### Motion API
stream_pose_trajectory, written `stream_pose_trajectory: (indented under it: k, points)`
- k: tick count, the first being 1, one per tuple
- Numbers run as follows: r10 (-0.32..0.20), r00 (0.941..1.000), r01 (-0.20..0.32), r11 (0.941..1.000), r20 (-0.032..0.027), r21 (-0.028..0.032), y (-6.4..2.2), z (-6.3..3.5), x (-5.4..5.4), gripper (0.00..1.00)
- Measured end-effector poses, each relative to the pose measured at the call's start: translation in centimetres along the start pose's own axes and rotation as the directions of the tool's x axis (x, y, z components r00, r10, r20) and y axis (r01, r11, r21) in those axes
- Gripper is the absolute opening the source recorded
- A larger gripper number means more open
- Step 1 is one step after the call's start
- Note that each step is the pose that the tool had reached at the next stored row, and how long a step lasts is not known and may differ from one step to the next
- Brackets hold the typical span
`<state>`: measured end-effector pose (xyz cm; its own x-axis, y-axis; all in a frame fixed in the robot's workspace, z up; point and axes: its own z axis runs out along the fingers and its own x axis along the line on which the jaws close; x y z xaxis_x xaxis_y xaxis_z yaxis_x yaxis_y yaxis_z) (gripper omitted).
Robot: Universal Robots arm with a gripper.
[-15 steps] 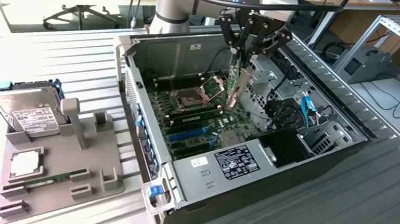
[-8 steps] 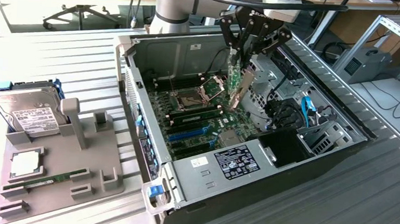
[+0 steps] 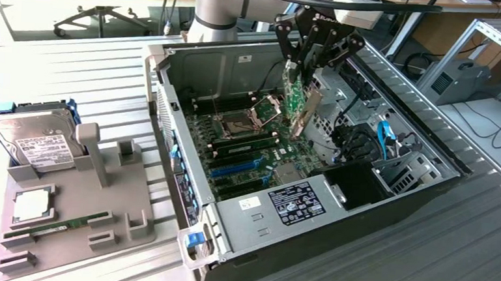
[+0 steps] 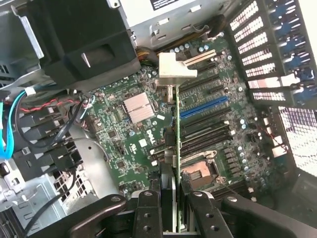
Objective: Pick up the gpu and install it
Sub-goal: 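Insert the gpu into the slot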
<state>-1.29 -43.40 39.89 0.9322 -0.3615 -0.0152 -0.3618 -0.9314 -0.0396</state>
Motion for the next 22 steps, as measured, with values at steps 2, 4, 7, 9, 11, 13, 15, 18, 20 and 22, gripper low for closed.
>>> stream_pose_trajectory:
  k: [2, 4, 7, 9, 11, 13, 15, 18, 20, 22]
  points:
    - [-0.019, 0.9998, 0.019, 0.9998, 0.0007, -0.0003, 0.0, 0.01, 0.0, 0.26]
    - [-0.035, 0.9994, 0.035, 0.9994, 0.0014, -0.0005, 0.0, 0.01, 0.0, 0.26]
    - [-0.063, 0.998, 0.063, 0.998, 0.0025, -0.0009, 0.0, 0.02, 0.0, 0.26]
    - [-0.08, 0.9968, 0.08, 0.9968, 0.0032, -0.0011, 0.0, 0.02, 0.0, 0.26]
    - [-0.097, 0.9952, 0.097, 0.9952, 0.0039, -0.0013, 0.0, 0.03, 0.0, 0.26]
    - [-0.116, 0.9933, 0.116, 0.9933, 0.0047, -0.0015, 0.0, 0.04, 0.0, 0.26]
    - [-0.135, 0.9908, 0.135, 0.9908, 0.0055, -0.0017, 0.0, 0.04, 0.0, 0.26]
    - [-0.171, 0.9853, 0.171, 0.9853, 0.007, -0.0021, 0.0, 0.06, 0.0, 0.26]
    - [-0.192, 0.9815, 0.192, 0.9815, 0.0079, -0.0022, 0.0, 0.06, 0.0, 0.26]
    - [-0.207, 0.9783, 0.207, 0.9783, 0.0085, -0.0023, 0.0, 0.06, 0.0, 0.26]
